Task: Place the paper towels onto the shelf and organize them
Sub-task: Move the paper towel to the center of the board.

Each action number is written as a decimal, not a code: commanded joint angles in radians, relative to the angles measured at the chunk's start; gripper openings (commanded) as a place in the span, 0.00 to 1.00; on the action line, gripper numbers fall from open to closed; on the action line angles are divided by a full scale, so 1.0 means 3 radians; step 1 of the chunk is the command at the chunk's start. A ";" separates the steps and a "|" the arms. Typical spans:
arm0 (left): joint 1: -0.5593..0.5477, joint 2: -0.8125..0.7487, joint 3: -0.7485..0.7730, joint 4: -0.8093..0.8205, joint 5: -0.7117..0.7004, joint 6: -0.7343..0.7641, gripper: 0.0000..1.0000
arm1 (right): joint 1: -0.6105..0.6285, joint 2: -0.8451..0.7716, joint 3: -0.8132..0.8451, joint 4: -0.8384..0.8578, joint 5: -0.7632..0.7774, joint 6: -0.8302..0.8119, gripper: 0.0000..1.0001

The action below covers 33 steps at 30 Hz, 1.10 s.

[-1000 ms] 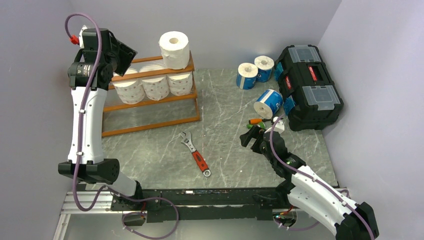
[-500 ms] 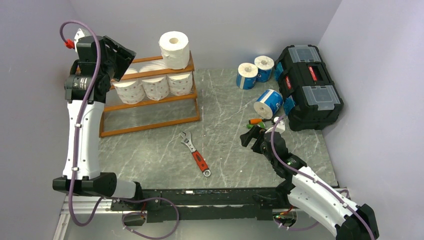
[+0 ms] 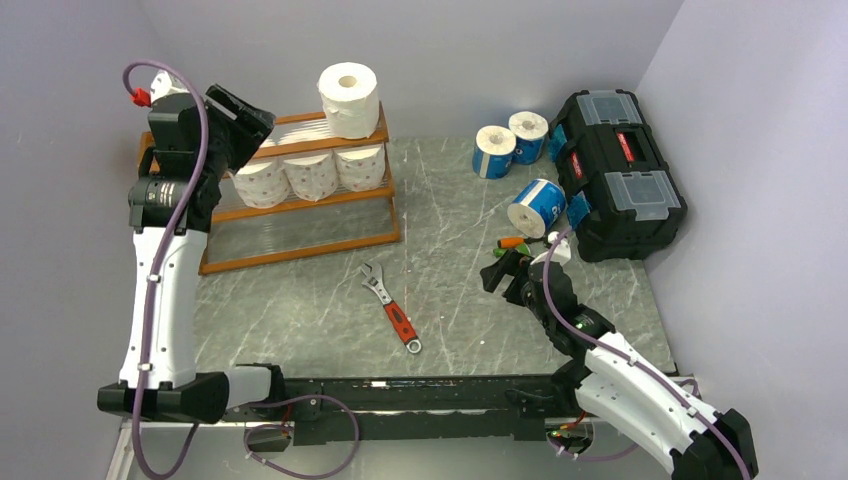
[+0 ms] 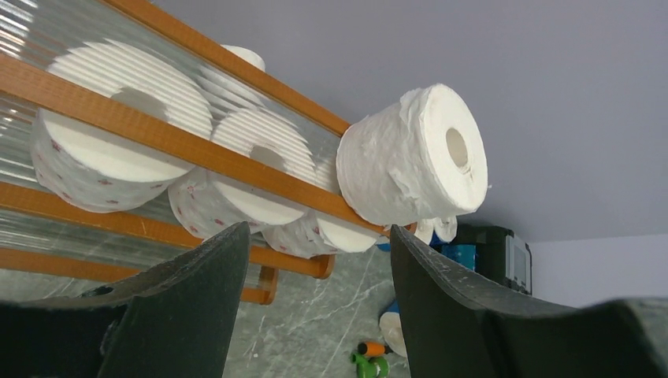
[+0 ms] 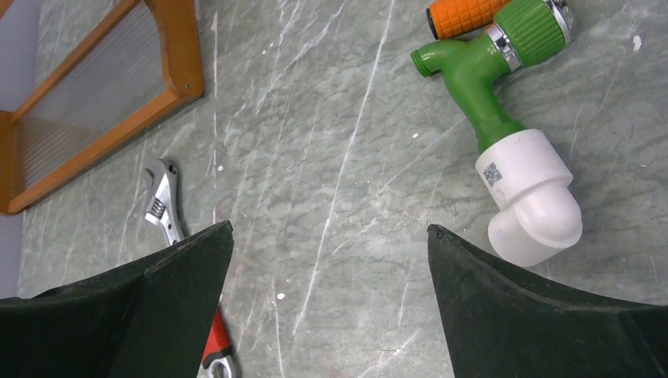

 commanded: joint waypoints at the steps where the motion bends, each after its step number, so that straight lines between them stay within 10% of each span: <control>1: -0.0017 -0.0254 -0.0241 0.0312 0.0139 0.0221 0.71 | -0.0009 0.0054 0.0217 0.0075 -0.0029 -0.0087 0.96; 33: -0.0165 -0.2013 -0.2697 0.0843 0.0764 0.0769 0.67 | -0.0009 0.0731 0.1045 0.0171 0.0507 -0.0204 0.95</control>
